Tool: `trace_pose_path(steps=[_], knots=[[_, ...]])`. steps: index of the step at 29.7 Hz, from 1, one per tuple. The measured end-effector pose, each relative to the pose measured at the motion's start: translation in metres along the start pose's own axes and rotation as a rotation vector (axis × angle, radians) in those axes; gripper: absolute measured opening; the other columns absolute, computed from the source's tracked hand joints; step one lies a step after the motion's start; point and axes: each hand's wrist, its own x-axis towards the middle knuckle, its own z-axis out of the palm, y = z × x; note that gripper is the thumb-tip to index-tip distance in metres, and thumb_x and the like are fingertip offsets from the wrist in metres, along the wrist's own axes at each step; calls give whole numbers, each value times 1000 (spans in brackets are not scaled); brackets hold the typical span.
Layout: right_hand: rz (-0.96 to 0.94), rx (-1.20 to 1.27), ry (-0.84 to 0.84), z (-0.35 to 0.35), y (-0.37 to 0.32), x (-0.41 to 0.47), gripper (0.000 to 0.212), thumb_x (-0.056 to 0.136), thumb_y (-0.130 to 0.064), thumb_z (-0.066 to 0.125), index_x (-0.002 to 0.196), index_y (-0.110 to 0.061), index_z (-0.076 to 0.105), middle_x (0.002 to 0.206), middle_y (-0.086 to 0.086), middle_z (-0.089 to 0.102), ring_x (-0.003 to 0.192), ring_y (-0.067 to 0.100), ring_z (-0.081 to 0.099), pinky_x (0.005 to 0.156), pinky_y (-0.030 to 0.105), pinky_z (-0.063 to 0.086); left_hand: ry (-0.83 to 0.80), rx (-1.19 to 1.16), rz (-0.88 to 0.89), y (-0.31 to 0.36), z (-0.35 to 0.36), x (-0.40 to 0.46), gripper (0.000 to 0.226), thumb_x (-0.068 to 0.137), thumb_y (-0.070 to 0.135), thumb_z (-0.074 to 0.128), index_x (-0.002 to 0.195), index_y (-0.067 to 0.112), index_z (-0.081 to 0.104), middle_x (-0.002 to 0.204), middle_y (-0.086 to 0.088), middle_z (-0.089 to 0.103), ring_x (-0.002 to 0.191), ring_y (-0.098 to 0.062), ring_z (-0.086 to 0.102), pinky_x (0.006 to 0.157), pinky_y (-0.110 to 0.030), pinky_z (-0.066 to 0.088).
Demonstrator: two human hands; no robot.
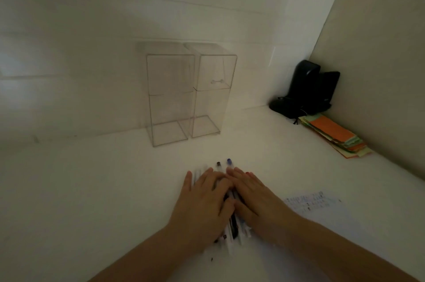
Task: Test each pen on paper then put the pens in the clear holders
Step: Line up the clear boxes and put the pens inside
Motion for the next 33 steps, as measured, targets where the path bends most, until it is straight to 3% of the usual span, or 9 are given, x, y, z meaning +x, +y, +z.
trace_pose_path(steps=[6, 9, 15, 17, 19, 22, 26, 30, 33], knots=[[3, -13, -26, 5, 0, -14, 88, 64, -69, -27, 134, -17, -19, 146, -8, -23, 137, 5, -22, 109, 16, -19, -69, 78, -30, 10, 5, -9, 97, 57, 69, -33, 141, 24, -15, 146, 10, -22, 136, -7, -21, 111, -33, -17], [-2, -34, -56, 1, 1, -13, 91, 60, -69, -26, 131, -13, -22, 143, -5, -26, 134, 8, -27, 104, 12, -24, -120, 147, -15, 7, 3, -10, 94, 60, 68, -29, 139, 19, -18, 149, 4, -22, 136, -9, -22, 109, -31, -17], [170, 365, 5, -9, -1, -10, 57, 95, -42, 30, 145, -29, 7, 148, -25, -6, 139, -5, -5, 104, 4, -6, -148, 51, -4, 5, -11, -5, 109, 55, 74, -31, 145, 18, -3, 155, 3, -8, 139, -11, -13, 111, -29, -12], [207, 487, 102, -25, 1, -3, 53, 92, -45, 37, 141, -37, 19, 146, -29, 7, 137, -6, 8, 103, 3, 8, 65, -139, -55, -7, -27, 5, 87, 76, 71, -7, 141, 22, 23, 151, 5, 16, 138, -8, 8, 113, -24, 3], [199, 499, 190, -44, 7, 12, 53, 89, -46, 42, 137, -43, 20, 147, -23, 15, 133, -5, 16, 102, 7, 17, 495, -284, -76, -30, -45, 19, 49, 89, 58, 32, 113, 20, 48, 119, 1, 43, 114, -11, 37, 96, -21, 27], [273, 515, 277, -68, 20, 56, 69, 88, -40, 54, 144, -31, 15, 152, -9, 18, 129, 3, 25, 99, 18, 21, 886, -428, -280, -78, -62, 44, 45, 78, 26, 67, 109, 2, 45, 109, -6, 35, 103, -24, 42, 93, -37, 37], [361, 775, 287, -84, 28, 123, 94, 79, -41, 66, 147, -26, 4, 155, 1, 16, 140, 19, 21, 108, 35, 24, 591, -712, -454, -115, -56, 73, 90, 78, 35, 63, 144, 15, 5, 150, -2, 11, 137, -17, 17, 109, -26, 14], [316, 975, 304, -83, 29, 155, 79, 83, -38, 63, 145, -24, 16, 152, 3, 27, 136, 19, 30, 100, 32, 30, 509, -708, -279, -117, -37, 86, 72, 86, 33, 53, 133, 45, -1, 151, 7, 9, 136, -5, 13, 113, -27, 10], [333, 919, 434, -77, 37, 145, 54, 88, -37, 56, 136, -25, 34, 140, 3, 44, 122, 17, 46, 95, 30, 37, 461, -765, -289, -112, -38, 88, 70, 90, 19, 51, 139, 34, 3, 151, 3, 15, 133, -5, 18, 107, -15, 14]])
